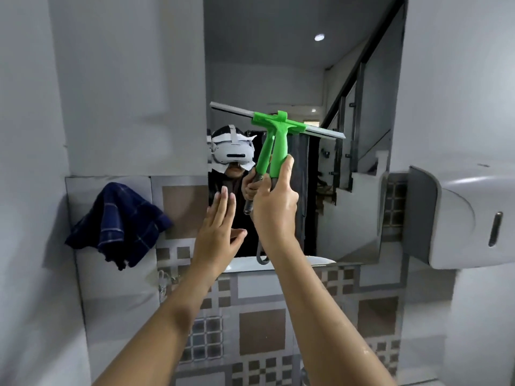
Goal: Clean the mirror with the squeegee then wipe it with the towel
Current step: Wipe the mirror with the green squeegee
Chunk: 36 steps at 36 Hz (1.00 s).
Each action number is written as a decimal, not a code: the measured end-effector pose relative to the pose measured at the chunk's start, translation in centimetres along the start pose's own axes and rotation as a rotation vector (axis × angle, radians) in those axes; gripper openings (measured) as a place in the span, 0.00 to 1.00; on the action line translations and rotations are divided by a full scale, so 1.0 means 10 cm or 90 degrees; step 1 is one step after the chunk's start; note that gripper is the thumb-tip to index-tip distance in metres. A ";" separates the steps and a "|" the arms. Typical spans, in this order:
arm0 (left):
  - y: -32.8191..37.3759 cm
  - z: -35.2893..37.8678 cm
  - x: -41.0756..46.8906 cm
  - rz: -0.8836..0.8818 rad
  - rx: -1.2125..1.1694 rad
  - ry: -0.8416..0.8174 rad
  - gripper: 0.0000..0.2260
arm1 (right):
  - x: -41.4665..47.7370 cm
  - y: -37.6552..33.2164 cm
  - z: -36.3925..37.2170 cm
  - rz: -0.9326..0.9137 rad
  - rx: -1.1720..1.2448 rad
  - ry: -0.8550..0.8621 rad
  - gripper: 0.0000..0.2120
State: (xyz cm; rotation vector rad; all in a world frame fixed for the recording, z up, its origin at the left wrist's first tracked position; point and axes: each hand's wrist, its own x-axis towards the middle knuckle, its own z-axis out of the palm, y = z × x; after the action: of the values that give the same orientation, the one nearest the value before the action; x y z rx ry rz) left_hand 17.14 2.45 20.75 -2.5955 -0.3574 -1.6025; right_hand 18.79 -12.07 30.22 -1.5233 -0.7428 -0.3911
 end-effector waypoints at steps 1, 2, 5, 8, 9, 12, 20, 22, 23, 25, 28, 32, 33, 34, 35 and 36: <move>0.02 0.01 -0.01 -0.003 -0.006 -0.003 0.37 | -0.02 0.02 0.00 -0.006 -0.018 -0.005 0.27; 0.03 0.03 -0.02 -0.006 -0.012 -0.004 0.37 | -0.04 0.04 0.00 -0.016 -0.041 -0.008 0.27; 0.10 0.06 -0.03 -0.008 -0.023 0.007 0.36 | -0.11 0.16 -0.03 -0.085 -0.129 -0.023 0.27; 0.14 0.12 -0.07 -0.023 -0.037 0.018 0.32 | -0.15 0.32 -0.09 -0.148 -0.232 -0.059 0.27; 0.15 0.15 -0.10 -0.033 -0.037 0.026 0.32 | -0.14 0.38 -0.13 -0.170 -0.262 -0.069 0.27; 0.19 0.21 -0.16 -0.074 -0.041 0.045 0.33 | -0.04 0.50 -0.29 -0.242 -0.311 -0.108 0.27; 0.38 0.37 -0.26 -0.157 -0.087 0.107 0.31 | 0.35 0.66 -0.83 -0.405 -0.429 -0.163 0.26; 0.41 0.39 -0.28 -0.164 -0.087 0.112 0.32 | 0.47 0.67 -0.98 -0.421 -0.458 -0.178 0.26; 0.41 0.40 -0.28 -0.166 -0.087 0.113 0.32 | 0.52 0.66 -1.04 -0.433 -0.475 -0.180 0.26; 0.39 0.41 -0.29 -0.179 -0.086 0.113 0.31 | 0.60 0.63 -1.15 -0.456 -0.515 -0.182 0.26; 0.36 0.42 -0.30 -0.182 -0.070 0.109 0.29 | 0.70 0.60 -1.30 -0.470 -0.563 -0.189 0.26; 0.35 0.45 -0.32 -0.160 -0.047 0.111 0.26 | 0.78 0.59 -1.47 -0.472 -0.596 -0.192 0.26; 0.35 0.45 -0.32 -0.162 -0.049 0.113 0.26 | 0.80 0.60 -1.50 -0.475 -0.605 -0.192 0.26; 0.35 0.45 -0.31 -0.163 -0.051 0.113 0.27 | 0.82 0.61 -1.54 -0.479 -0.615 -0.192 0.26; 0.35 0.45 -0.31 -0.160 -0.052 0.111 0.27 | 0.83 0.62 -1.58 -0.482 -0.624 -0.192 0.26; 0.35 0.45 -0.31 -0.156 -0.053 0.107 0.27 | 0.85 0.62 -1.62 -0.483 -0.630 -0.193 0.26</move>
State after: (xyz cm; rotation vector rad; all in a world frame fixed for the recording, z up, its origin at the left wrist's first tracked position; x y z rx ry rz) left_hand 20.54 -0.60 16.14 -2.5317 -0.6304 -1.9373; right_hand 32.16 -25.72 32.79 -2.1936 -1.5075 -1.2468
